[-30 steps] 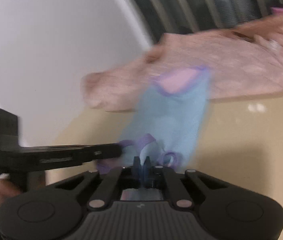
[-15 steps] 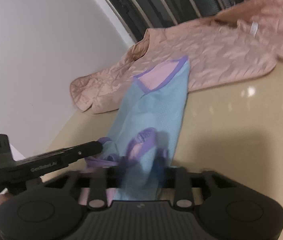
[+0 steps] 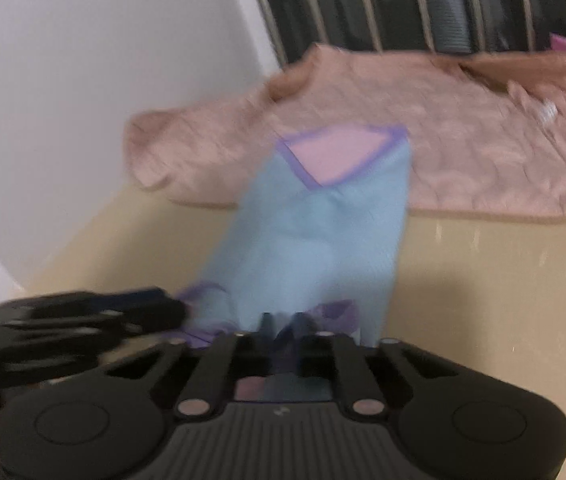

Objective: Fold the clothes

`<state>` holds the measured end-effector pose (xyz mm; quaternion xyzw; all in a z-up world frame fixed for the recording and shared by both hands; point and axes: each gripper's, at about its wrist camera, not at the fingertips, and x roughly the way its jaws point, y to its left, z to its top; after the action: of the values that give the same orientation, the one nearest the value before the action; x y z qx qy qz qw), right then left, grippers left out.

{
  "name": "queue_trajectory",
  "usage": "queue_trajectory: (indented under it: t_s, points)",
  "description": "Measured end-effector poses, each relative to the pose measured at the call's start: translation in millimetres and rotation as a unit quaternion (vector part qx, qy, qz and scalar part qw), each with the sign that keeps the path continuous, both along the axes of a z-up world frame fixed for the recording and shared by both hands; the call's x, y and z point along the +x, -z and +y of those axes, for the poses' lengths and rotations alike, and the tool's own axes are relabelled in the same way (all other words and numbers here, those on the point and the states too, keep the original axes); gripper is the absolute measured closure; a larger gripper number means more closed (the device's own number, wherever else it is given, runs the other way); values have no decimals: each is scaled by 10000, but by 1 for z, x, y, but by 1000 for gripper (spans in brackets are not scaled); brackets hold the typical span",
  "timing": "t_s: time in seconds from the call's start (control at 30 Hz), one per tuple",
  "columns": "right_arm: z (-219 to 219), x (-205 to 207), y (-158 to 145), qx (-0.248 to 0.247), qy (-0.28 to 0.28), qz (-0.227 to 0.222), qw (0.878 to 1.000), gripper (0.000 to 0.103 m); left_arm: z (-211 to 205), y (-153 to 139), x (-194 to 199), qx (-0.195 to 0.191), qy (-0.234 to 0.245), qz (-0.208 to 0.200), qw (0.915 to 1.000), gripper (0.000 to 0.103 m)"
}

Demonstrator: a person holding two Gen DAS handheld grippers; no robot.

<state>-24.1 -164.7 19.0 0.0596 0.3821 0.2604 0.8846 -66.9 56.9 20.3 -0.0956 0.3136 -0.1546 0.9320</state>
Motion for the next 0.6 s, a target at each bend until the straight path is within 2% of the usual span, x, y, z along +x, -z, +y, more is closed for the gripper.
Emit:
queue_trajectory:
  t_s: [0.07,0.13,0.23,0.27,0.33,0.37,0.43,0.5,0.6]
  points:
    - [-3,-3,0,199,-7,-13,9998,103,0,1,1,4,17,40,10000,66]
    - [-14,-11,-6,960,-299,-40,9949,103,0,2,3,1,18,78,10000,66]
    - [-38,-17,-11,2248,-723,31,9717,103,-1,2,4,-12,52,67,10000,66]
    - [-46,-16,-8,2540,-759,117,9642,103,-1,3,4,-7,67,67,10000,66]
    - [-58,-6,5,2812,-633,422,9566,103,-4,4,5,22,65,106,9999,66]
    - [-62,-2,12,2789,-530,550,9573,103,-5,5,6,35,61,127,9999,66]
    - [-58,3,23,2112,-205,664,9750,103,-7,7,6,67,41,122,9999,66]
    - [-52,1,28,1564,-70,551,9861,103,-9,6,4,119,33,89,9999,66]
    - [-51,-5,24,1377,18,349,9899,102,-9,3,2,140,39,52,9999,66]
